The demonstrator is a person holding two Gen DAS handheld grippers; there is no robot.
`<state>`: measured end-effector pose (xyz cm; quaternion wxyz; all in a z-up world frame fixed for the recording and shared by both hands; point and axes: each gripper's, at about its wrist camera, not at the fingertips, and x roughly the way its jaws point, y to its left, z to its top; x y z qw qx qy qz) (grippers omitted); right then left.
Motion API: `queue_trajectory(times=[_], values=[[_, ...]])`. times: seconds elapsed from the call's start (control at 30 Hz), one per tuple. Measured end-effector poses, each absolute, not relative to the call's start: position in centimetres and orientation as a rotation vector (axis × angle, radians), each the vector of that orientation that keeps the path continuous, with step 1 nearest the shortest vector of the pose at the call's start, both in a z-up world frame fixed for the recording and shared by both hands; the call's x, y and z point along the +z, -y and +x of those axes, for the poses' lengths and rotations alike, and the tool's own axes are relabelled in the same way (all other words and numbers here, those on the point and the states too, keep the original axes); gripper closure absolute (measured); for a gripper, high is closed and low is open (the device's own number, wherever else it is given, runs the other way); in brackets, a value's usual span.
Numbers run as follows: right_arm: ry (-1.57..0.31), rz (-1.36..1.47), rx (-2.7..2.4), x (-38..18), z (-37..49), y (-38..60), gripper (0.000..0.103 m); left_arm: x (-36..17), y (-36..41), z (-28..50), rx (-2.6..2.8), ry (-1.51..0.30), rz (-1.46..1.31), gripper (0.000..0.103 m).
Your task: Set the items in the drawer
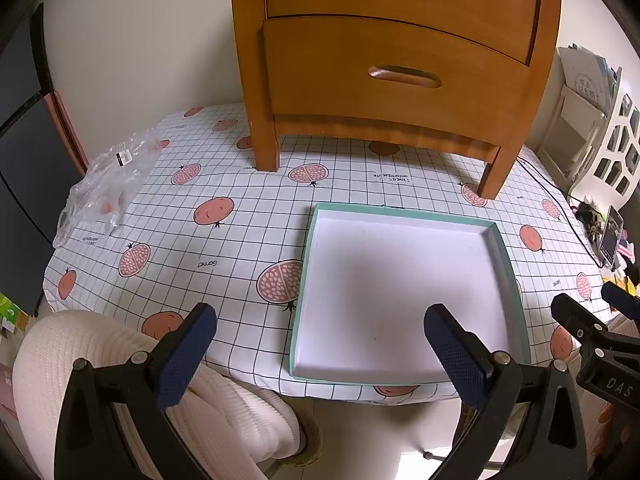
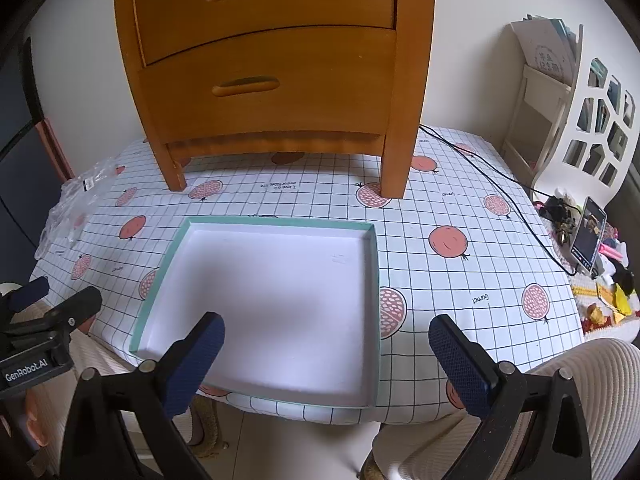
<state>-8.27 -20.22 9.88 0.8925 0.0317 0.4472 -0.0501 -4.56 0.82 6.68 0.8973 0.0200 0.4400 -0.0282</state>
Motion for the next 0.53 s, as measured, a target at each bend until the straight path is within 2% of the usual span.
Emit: queue_trajectory(times=[0.53], values=[[-0.926, 0.069, -0.108, 9.82, -8.31, 20.49, 0.000, 6.64, -1.06, -4.40, -0.052, -0.919, 0.031, 0.000]])
